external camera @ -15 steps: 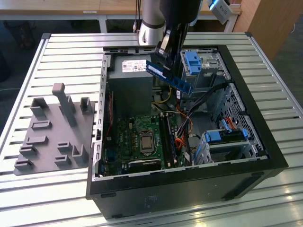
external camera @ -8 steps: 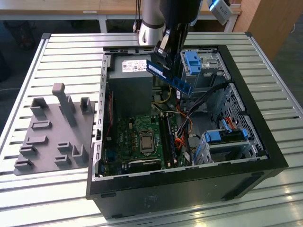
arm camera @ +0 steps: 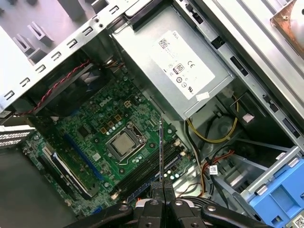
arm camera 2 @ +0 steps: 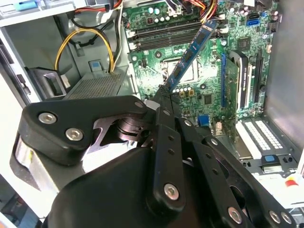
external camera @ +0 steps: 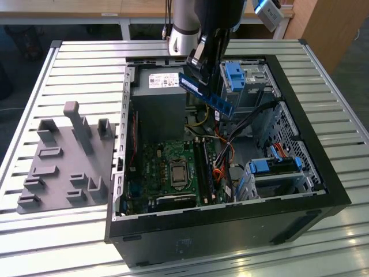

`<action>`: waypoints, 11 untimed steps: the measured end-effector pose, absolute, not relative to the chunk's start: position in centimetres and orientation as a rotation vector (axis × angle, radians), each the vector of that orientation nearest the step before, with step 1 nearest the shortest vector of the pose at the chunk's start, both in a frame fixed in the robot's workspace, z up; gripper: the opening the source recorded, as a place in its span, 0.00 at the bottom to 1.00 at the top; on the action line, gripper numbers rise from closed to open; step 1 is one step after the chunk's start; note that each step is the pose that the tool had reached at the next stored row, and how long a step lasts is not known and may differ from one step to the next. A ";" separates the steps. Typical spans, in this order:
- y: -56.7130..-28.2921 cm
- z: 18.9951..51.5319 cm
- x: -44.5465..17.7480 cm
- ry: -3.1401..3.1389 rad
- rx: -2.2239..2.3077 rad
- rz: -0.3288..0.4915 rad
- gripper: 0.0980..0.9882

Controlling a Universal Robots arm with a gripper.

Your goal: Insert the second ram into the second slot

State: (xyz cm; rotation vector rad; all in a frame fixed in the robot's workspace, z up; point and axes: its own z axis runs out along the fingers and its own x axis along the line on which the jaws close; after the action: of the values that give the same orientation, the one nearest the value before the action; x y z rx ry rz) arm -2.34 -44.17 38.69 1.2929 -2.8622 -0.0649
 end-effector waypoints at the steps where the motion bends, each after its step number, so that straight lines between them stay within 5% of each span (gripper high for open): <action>1: -44.2 38.7 -2.3 -2.865 1.286 -0.065 0.02; 11: -44.2 38.6 -2.3 -2.932 1.132 -0.064 0.02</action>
State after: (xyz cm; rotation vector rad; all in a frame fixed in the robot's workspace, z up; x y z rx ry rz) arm -2.34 -44.18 38.65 1.1323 -2.9318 -0.0641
